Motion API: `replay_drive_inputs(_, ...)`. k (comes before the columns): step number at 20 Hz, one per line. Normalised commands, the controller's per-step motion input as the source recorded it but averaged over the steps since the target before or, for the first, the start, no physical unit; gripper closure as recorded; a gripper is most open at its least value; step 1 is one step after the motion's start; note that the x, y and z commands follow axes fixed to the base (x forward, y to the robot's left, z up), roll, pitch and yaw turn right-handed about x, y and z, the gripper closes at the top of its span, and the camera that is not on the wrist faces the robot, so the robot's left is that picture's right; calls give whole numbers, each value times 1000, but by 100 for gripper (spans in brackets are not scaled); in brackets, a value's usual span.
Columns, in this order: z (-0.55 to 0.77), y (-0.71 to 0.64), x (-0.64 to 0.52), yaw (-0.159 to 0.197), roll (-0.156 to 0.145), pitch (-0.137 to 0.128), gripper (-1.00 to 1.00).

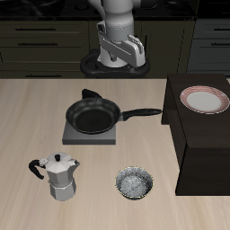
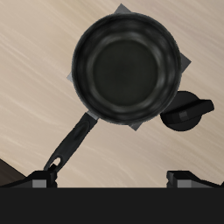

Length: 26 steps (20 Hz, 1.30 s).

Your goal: Place the frypan on the top layer of the shelf and place the moka pot on the stove

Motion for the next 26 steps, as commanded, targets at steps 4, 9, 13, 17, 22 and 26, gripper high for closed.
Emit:
replay_drive_inputs(4,-229,83,-1,-108,-45,-50,-100)
replay_drive_inputs(9,-369,266,23,-50,-51,-37,-100)
replay_drive_inputs(13,-199,120,-175,-76,-144,-92,-100)
replay_drive_inputs(17,-141,198,-52,-40,-28,-41,-100)
replay_drive_inputs(22,-194,235,154,-40,-29,-80,-100)
replay_drive_inputs(26,-181,172,316,-19,24,16,-100)
